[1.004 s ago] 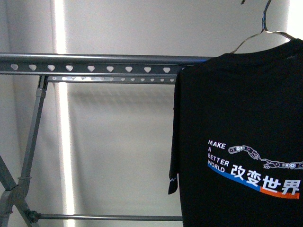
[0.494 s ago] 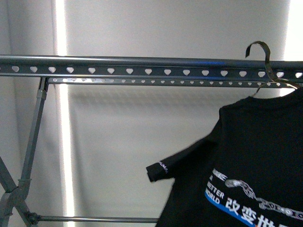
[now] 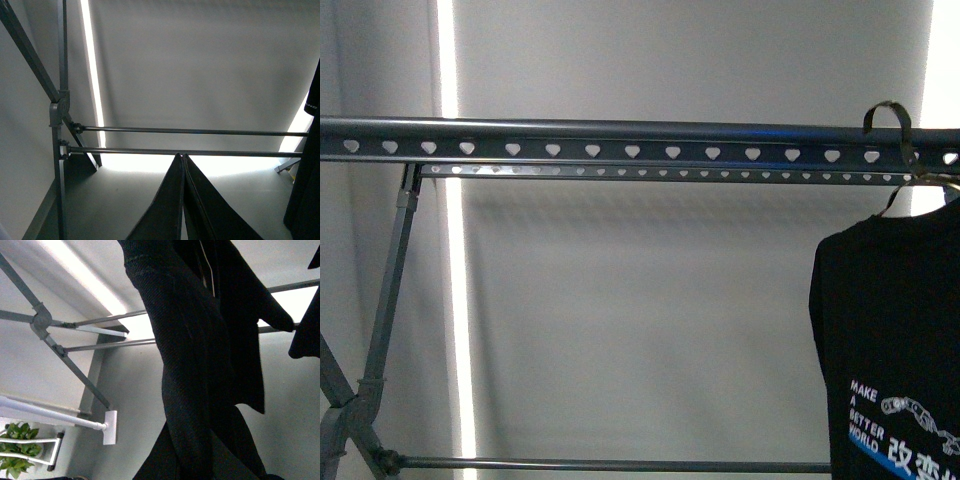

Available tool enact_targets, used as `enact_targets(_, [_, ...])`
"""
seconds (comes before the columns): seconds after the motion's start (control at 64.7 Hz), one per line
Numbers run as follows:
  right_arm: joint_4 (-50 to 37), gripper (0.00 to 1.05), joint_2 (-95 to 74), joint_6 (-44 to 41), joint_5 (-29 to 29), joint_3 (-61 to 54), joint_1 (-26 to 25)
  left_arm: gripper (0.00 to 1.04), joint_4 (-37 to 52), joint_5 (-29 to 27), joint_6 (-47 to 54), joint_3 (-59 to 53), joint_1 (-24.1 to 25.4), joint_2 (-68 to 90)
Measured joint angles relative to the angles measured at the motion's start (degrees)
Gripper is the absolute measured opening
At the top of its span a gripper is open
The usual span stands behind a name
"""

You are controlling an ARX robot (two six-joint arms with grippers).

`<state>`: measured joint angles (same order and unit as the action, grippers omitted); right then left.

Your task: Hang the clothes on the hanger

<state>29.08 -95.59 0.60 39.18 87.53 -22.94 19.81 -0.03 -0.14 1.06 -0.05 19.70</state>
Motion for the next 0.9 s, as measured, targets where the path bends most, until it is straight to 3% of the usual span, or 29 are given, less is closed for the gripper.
enact_targets(0.185, [0.0, 0.03, -0.6, 2.8, -0.9, 3.7, 0.6, 0.04, -3.6, 0.0, 0.0, 0.0, 0.0, -3.8])
enact_targets(0.572, [-0.3, 0.03, -11.4, 15.8, -9.9, 14.9, 4.6, 0.04, -9.5, 0.0, 0.0, 0.0, 0.0, -9.7])
enact_targets(0.68, [-2.0, 0.03, -12.5, 19.9, -11.5, 15.2, 6.7, 0.04, -18.8, 0.0, 0.0, 0.0, 0.0, -17.4])
enact_targets(0.804, [-5.0, 0.03, -12.5, 23.9, -11.0, 14.3, 9.3, 0.04, -19.6, 0.0, 0.0, 0.0, 0.0, -19.3])
enact_targets(0.896, [-8.0, 0.16, -11.3, 25.9, -10.1, 11.8, 10.9, 0.04, -19.7, 0.0, 0.0, 0.0, 0.0, -19.4])
